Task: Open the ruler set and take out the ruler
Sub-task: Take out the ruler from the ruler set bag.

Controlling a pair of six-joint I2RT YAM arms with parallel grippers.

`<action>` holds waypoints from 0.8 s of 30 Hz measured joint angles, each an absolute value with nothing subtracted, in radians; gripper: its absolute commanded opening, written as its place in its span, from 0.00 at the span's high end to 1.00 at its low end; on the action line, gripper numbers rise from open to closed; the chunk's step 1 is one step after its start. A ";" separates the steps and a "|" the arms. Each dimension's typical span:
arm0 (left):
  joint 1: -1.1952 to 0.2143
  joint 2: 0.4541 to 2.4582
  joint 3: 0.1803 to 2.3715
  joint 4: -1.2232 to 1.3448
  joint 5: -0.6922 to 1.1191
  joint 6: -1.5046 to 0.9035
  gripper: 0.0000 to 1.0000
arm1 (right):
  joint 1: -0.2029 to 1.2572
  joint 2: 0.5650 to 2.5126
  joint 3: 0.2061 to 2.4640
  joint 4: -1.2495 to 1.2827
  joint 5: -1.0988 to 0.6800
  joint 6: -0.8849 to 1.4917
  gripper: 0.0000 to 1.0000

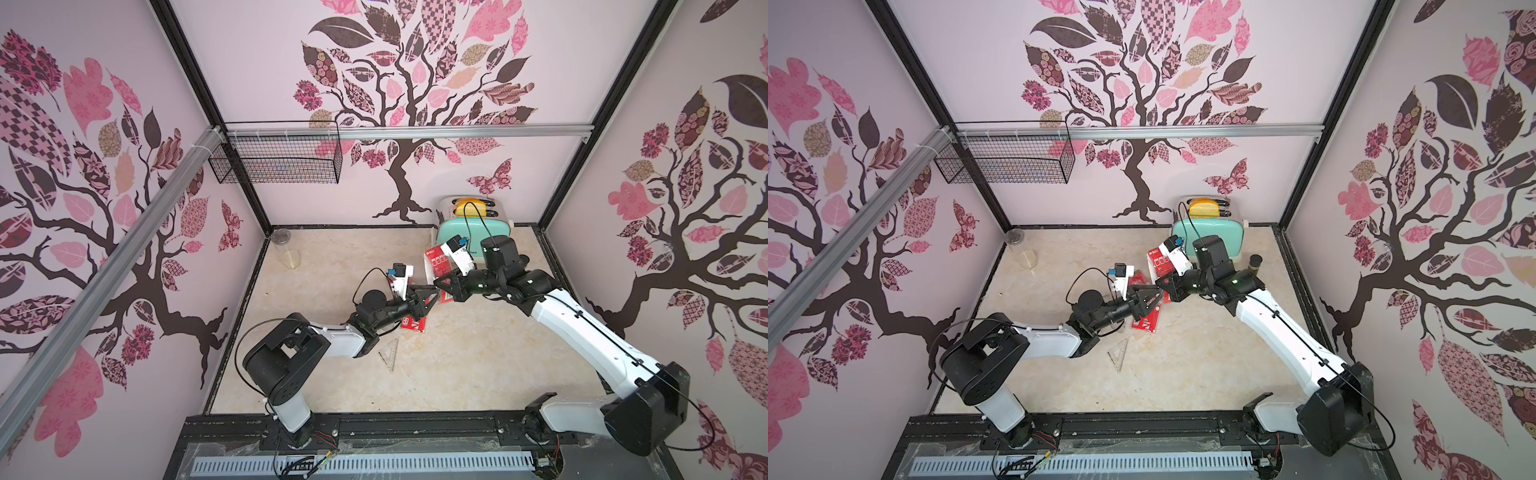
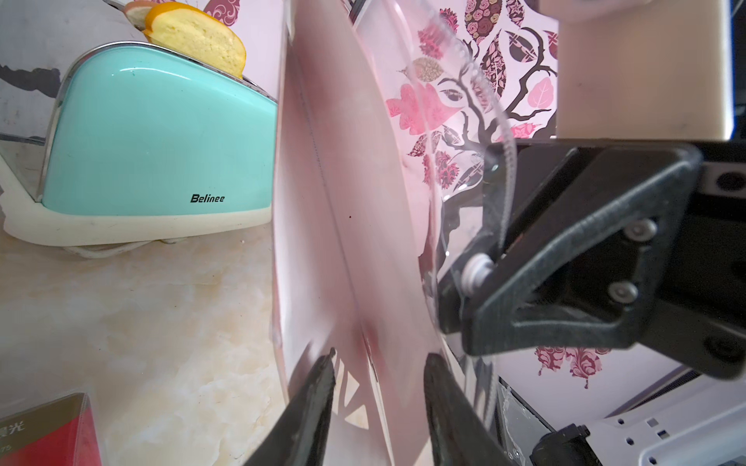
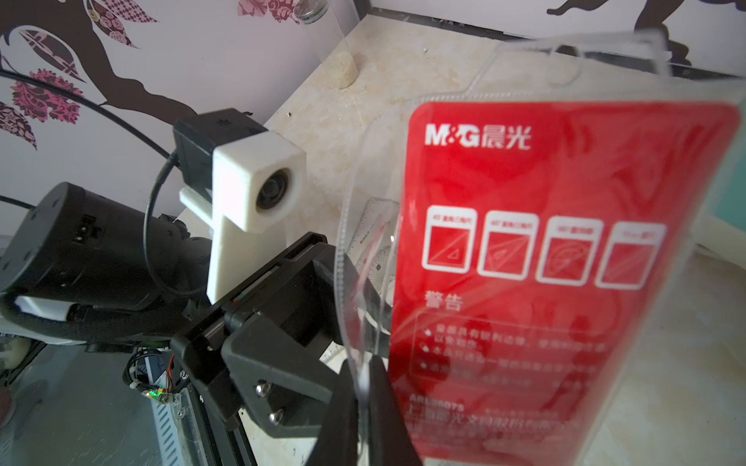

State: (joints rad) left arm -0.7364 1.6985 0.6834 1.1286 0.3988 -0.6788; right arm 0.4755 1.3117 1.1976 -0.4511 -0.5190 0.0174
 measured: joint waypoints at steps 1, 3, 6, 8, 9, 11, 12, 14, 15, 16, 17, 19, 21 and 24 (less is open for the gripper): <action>-0.736 1.699 0.683 1.129 0.402 -0.678 0.66 | 0.475 1.316 1.201 -0.454 -0.523 0.016 1.00; -0.735 1.699 0.683 1.129 0.410 -0.679 0.68 | 0.475 1.329 1.206 -0.456 -0.533 0.014 1.00; -0.734 1.699 0.683 1.118 0.416 -0.679 0.69 | 0.475 1.344 1.207 -0.458 -0.548 0.009 1.00; -0.733 1.699 0.684 1.107 0.421 -0.679 0.69 | 0.475 1.351 1.207 -0.460 -0.556 0.005 1.00; -0.733 1.699 0.684 1.103 0.421 -0.679 0.69 | 0.476 1.354 1.207 -0.461 -0.559 0.002 1.00; -0.733 1.699 0.685 1.090 0.421 -0.679 0.69 | 0.479 1.359 1.207 -0.462 -0.565 -0.002 1.00; -0.733 1.699 0.686 1.082 0.421 -0.680 0.68 | 0.484 1.361 1.207 -0.463 -0.566 -0.006 1.00; -0.733 1.699 0.689 1.067 0.416 -0.681 0.68 | 0.498 1.367 1.207 -0.465 -0.570 -0.015 1.00; -0.733 1.699 0.690 1.062 0.411 -0.682 0.68 | 0.505 1.369 1.207 -0.465 -0.571 -0.020 1.00; -0.733 1.699 0.690 1.059 0.405 -0.684 0.69 | 0.512 1.370 1.207 -0.466 -0.572 -0.025 1.00; -0.733 1.699 0.690 1.056 0.401 -0.688 0.70 | 0.516 1.370 1.207 -0.465 -0.573 -0.028 1.00; -0.733 1.699 0.690 1.060 0.389 -0.694 0.71 | 0.519 1.370 1.207 -0.463 -0.574 -0.031 1.00; -0.733 1.699 0.690 1.066 0.378 -0.706 0.71 | 0.521 1.370 1.207 -0.456 -0.574 -0.031 1.00; -0.733 1.699 0.682 1.085 0.362 -0.717 0.71 | 0.522 1.369 1.205 -0.443 -0.581 -0.031 1.00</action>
